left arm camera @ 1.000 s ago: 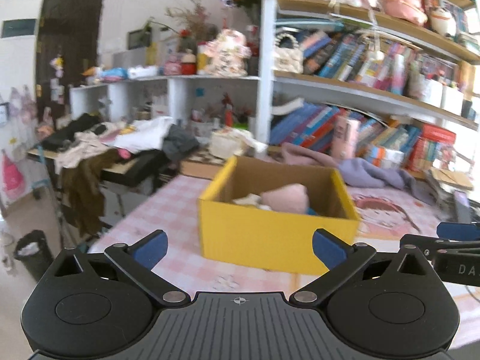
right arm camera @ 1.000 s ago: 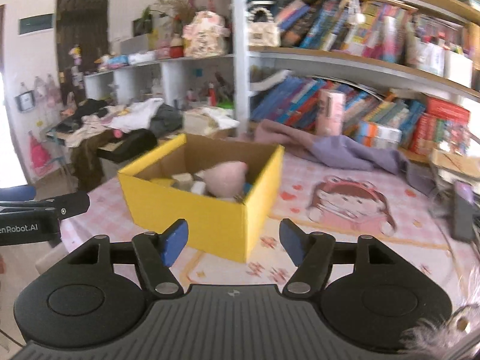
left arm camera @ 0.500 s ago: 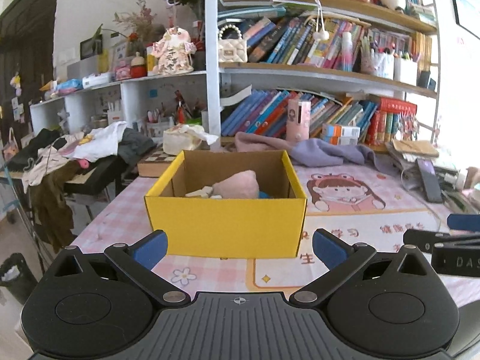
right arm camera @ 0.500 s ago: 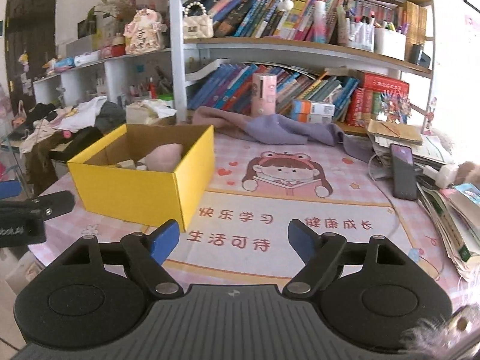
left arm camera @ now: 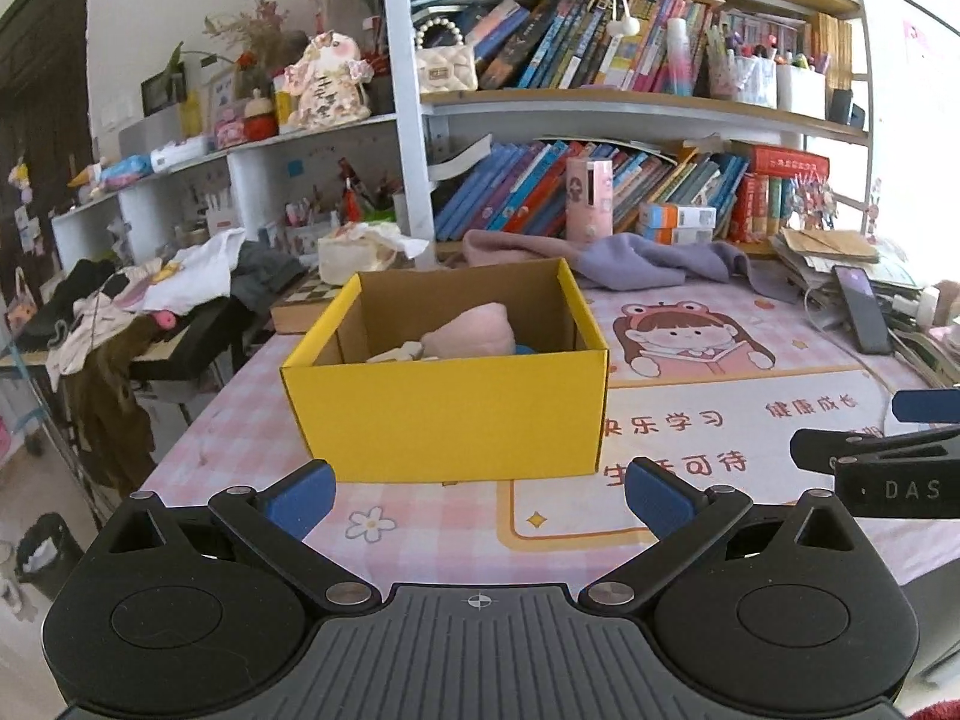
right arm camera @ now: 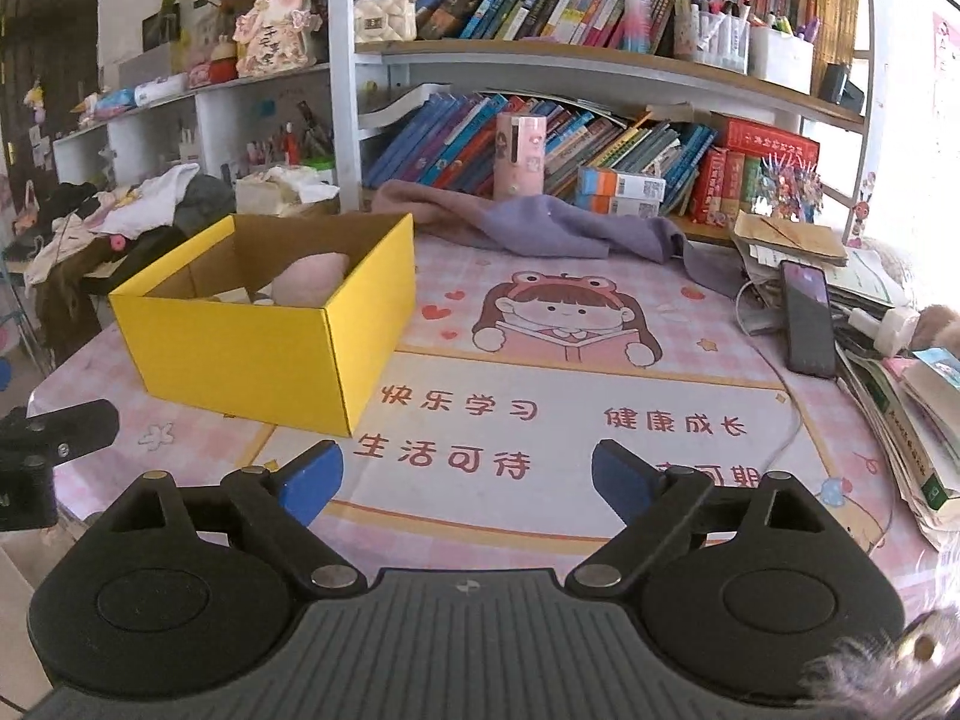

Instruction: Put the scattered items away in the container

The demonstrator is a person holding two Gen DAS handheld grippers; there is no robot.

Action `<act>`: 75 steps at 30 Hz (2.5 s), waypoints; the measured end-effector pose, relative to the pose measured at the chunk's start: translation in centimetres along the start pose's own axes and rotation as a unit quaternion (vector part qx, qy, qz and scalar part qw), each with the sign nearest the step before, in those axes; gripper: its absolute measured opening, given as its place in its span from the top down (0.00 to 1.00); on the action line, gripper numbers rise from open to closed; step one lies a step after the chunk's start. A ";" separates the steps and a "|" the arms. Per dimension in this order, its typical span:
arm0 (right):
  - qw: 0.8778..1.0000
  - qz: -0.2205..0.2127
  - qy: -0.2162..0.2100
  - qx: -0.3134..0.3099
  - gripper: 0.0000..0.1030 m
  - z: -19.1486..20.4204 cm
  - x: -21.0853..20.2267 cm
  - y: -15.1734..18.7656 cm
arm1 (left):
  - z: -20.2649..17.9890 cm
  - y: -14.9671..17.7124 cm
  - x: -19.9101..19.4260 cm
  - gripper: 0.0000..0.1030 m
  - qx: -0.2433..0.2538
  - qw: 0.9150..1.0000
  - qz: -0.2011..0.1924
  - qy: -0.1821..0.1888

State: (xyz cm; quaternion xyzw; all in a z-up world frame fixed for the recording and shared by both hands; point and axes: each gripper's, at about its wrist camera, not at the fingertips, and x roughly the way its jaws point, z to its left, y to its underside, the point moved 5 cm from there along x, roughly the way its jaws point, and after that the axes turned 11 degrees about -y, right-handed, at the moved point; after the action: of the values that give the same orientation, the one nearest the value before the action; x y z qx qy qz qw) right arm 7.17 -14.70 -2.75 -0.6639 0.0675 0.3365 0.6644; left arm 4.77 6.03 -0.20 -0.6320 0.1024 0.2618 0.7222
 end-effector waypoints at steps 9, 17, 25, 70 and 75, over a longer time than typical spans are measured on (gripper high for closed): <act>0.999 -0.011 0.015 -0.030 0.06 0.7 -0.6 0.4 | -0.6 0.3 0.5 0.00 0.024 1.000 0.005 0.011; 0.999 -0.007 0.034 -0.002 0.04 0.3 -1.1 0.8 | -0.4 0.4 0.6 0.00 0.025 0.999 0.006 0.023; 0.999 -0.004 0.039 -0.010 0.02 1.0 -1.6 1.2 | 0.5 0.9 0.6 0.00 0.012 1.000 0.015 0.023; 0.997 0.051 0.047 0.039 0.00 -0.3 -1.4 3.4 | -1.2 2.6 1.2 0.00 0.054 0.996 0.073 0.026; 0.997 0.053 0.045 0.036 0.00 -0.1 -1.4 3.4 | -0.9 2.8 1.6 0.00 0.045 0.995 0.084 0.026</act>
State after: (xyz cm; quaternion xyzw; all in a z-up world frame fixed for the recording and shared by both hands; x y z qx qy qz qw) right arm 4.33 -15.61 -4.83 -0.6495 0.1446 0.3386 0.6653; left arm 4.82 5.69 -3.53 -0.5947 0.1855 0.3004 0.7223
